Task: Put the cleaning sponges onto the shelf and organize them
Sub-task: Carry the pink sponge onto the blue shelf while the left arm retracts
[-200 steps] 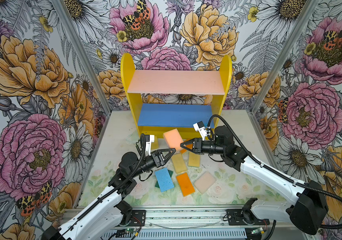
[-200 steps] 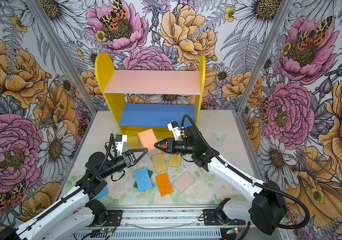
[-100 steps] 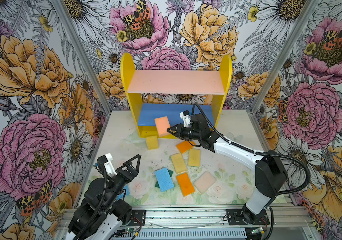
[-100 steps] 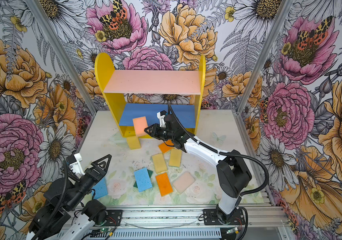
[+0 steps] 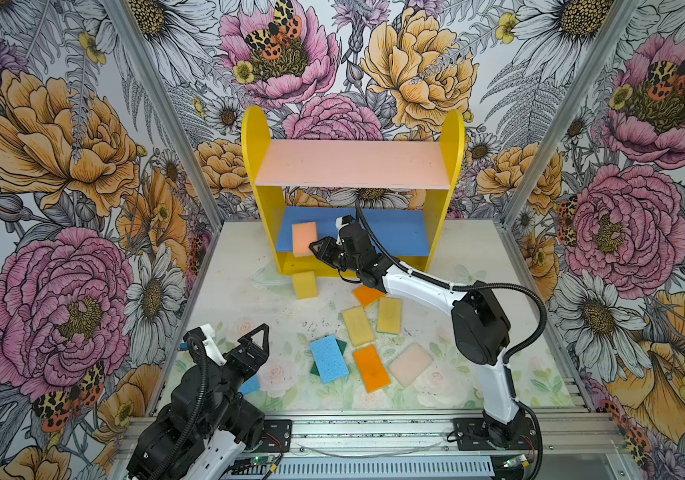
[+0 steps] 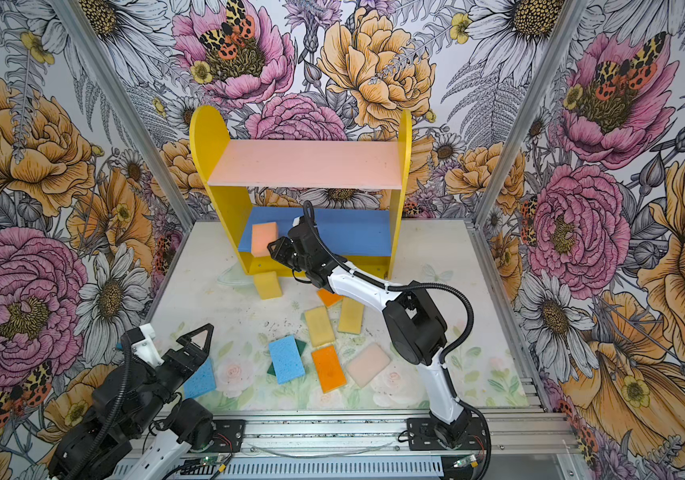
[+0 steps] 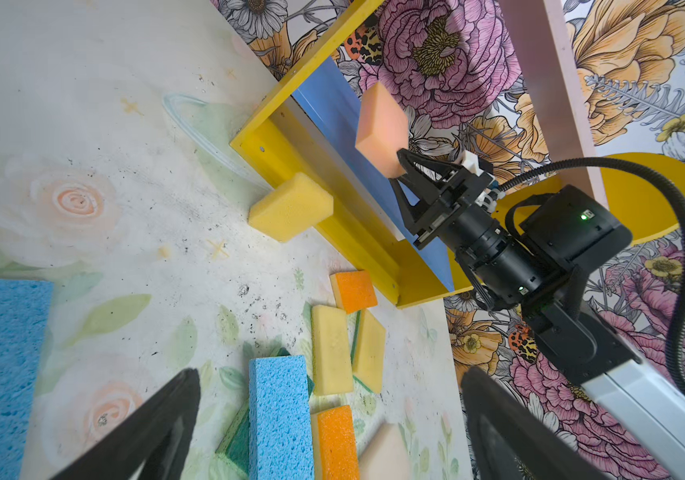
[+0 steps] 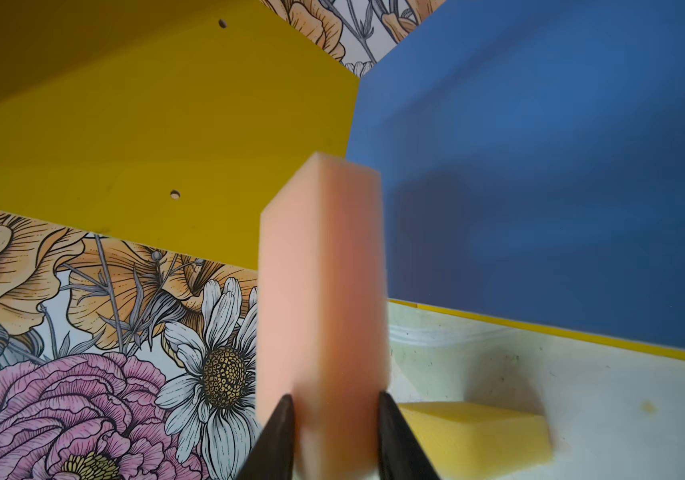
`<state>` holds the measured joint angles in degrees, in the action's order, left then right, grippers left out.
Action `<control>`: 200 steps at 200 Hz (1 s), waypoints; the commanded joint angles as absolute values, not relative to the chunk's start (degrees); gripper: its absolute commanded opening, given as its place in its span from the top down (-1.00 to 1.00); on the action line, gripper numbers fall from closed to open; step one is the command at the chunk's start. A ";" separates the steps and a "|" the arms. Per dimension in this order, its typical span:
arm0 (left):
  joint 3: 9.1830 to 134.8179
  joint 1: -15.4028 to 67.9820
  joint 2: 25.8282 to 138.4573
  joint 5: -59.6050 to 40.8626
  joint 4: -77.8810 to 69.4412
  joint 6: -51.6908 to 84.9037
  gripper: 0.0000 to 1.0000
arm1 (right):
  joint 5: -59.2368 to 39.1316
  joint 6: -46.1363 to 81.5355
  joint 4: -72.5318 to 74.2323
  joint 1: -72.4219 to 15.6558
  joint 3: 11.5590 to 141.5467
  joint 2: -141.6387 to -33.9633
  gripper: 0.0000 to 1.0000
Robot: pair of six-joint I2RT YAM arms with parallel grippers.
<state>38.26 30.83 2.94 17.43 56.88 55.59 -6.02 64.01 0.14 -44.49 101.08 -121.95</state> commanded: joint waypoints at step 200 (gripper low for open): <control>40.61 30.54 1.64 16.61 60.66 54.56 -0.98 | 16.15 71.62 2.15 -47.55 111.27 -130.29 0.58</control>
<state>39.77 30.83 1.83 17.15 59.92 55.55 11.22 70.61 -1.74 -46.96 113.84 -133.38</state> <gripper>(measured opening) 0.988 0.212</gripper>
